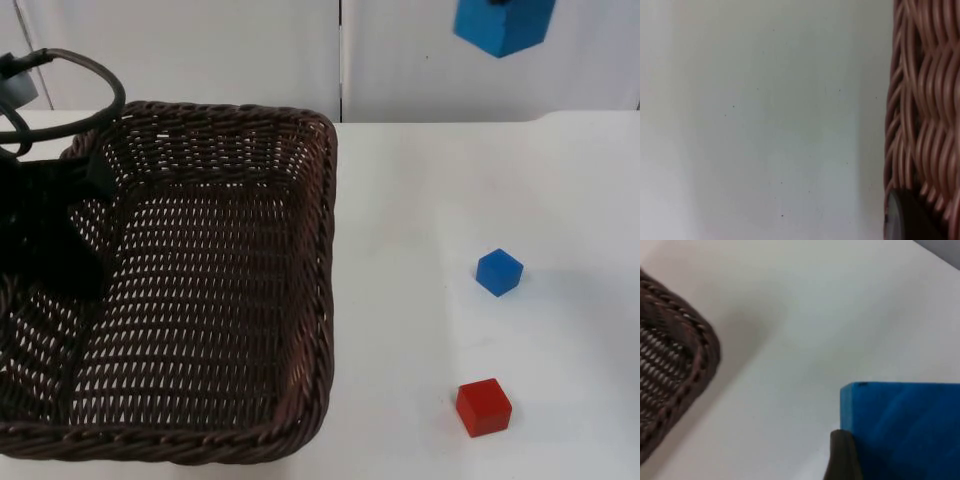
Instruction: Pick up the basket with the left hand and place the largest block into the basket with the right hand.
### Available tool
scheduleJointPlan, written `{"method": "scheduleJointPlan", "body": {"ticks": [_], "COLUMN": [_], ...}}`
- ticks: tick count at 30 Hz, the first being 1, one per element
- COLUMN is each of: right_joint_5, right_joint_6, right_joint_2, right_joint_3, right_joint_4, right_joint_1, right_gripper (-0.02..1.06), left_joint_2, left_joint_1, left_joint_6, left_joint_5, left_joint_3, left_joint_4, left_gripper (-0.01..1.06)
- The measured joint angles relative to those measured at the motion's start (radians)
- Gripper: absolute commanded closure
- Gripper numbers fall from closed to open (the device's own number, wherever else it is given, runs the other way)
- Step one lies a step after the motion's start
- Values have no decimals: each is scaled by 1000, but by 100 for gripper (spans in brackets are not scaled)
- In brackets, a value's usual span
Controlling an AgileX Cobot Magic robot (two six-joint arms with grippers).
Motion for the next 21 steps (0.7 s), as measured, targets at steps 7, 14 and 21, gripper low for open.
{"method": "scheduleJointPlan", "body": {"ticks": [7,14,21], "right_joint_5": [0,4,25], "right_joint_6": [0,0,-8], "right_joint_2": [0,0,0], "right_joint_3": [0,0,0], "right_joint_4": [-3,-3,-3], "right_joint_1": [92,219,331], "right_gripper": [105,105,105], "left_joint_2": [0,0,0], "left_joint_1": [0,0,0], "left_joint_6": [0,0,0], "left_joint_5": [0,0,0], "left_joint_3": [0,0,0], "left_joint_4": [0,0,0], "left_gripper": [105,105,105]}}
